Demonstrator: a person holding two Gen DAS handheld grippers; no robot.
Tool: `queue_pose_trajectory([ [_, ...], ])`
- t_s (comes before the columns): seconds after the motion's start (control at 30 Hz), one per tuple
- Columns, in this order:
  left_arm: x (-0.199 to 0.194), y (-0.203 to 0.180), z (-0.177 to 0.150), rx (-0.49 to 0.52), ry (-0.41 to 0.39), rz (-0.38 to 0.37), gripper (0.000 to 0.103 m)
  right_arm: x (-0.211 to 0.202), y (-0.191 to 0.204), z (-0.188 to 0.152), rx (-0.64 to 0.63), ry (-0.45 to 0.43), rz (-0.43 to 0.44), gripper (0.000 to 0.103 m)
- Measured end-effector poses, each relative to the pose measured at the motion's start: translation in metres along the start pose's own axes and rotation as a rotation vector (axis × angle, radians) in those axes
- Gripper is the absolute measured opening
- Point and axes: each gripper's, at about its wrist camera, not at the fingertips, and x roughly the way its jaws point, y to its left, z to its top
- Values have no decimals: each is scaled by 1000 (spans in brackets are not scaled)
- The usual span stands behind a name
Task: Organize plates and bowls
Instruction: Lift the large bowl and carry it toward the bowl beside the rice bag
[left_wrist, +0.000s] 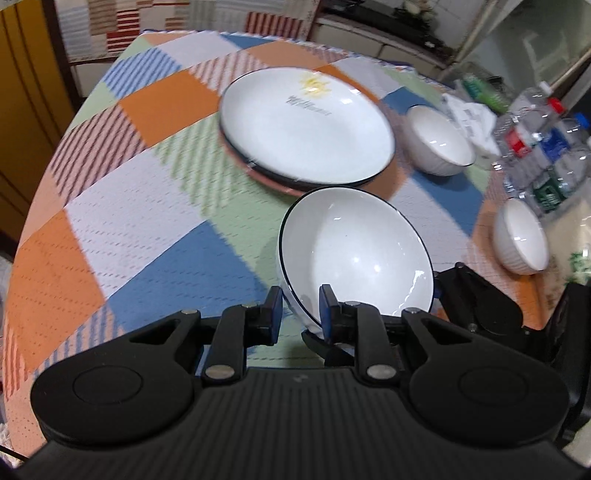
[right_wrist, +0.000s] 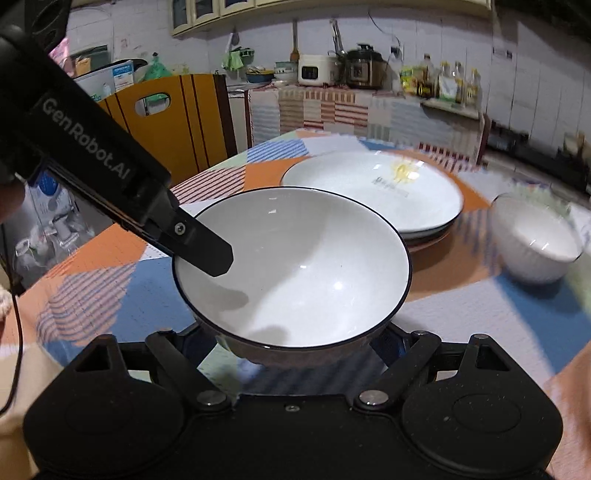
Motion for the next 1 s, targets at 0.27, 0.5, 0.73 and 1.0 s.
queue_pose_trajectory([
  [0.27,12,8,-5,-3,-10,51,19,20,17,-6,-79,2,-20,90],
  [0.5,24,7,-8,1,1,81,21,30,15,-6,-66,34,-12,90],
  [0.73,27,8,-12,-7,12,84,21,33,22,-5,-76,62,-25,91],
  [1.0,2,-7,-12,67,-24,128,47,0,17,-7,-91,140,4,92],
])
